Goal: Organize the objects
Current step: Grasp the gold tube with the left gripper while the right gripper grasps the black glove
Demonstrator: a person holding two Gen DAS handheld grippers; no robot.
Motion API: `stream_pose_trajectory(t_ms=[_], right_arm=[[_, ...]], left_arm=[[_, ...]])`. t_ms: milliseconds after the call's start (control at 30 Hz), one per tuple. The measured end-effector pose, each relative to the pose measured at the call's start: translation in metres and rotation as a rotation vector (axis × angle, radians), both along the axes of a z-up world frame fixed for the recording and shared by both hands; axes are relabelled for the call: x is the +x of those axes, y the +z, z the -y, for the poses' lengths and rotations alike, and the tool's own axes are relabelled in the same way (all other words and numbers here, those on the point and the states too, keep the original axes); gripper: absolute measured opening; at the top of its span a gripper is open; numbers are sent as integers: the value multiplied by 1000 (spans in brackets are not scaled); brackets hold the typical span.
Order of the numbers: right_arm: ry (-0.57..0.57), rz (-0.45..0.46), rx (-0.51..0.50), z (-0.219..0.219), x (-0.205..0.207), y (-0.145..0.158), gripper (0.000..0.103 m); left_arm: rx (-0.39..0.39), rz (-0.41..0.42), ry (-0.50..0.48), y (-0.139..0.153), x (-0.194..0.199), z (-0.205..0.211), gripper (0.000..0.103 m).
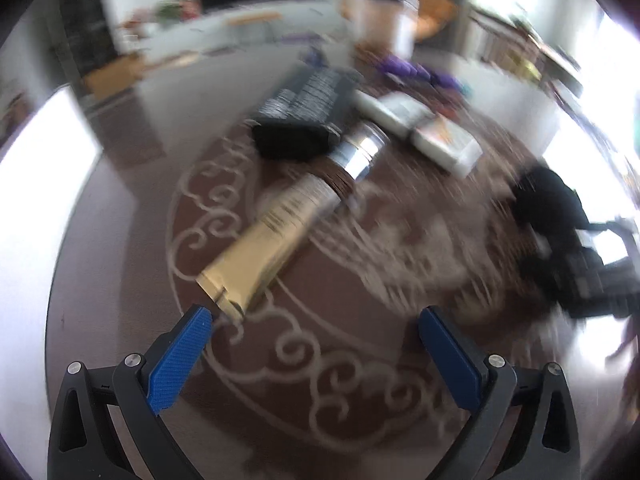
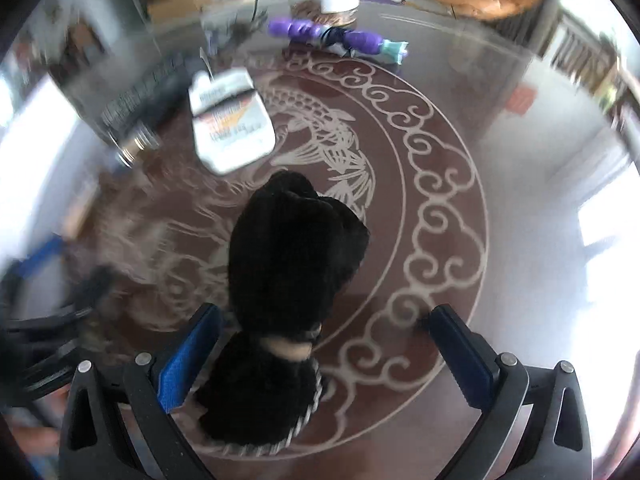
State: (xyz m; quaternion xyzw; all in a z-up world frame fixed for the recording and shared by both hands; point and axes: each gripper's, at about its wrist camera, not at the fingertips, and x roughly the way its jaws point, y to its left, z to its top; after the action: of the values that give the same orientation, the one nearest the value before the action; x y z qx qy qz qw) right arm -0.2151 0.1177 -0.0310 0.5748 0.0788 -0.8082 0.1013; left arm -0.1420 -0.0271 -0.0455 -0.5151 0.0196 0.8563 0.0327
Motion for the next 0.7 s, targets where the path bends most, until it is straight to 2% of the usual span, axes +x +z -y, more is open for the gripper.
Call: stream_pose_trajectory(t_ms=[67,133,267,367,467,533,600,667,700], right_arm=[[-14,26,3,1,-7,-2,103],[-14,32,8,1,-8,-4,103],[5,20,6,2,-7,-4,103],[18,36,9,4,-14,-6,103],[11,40,8,-1,-4,-7,103],[11,33,-1,-5,6,-5,96],[19,1,-29,-7,11,1,66],[20,-23,-78,-8,11,9,52],[14,-31,-97,-8,11,13,51]], left_arm=[[-1,31,-119,-5,7,1,103],[-9,66,-140,-7,13,4,103],[-52,198,-187,-9,1,7,103],[-55,162,-204,6,-16,6,103],[-48,120,-236,13,-42,2,103],[-36,118,-245,5,-65,-1,103],[-2,147,-244,-7,-81,-1,103],[29,173,-232,-11,-90,0,103],[26,135,-241,-8,-87,-3,103]])
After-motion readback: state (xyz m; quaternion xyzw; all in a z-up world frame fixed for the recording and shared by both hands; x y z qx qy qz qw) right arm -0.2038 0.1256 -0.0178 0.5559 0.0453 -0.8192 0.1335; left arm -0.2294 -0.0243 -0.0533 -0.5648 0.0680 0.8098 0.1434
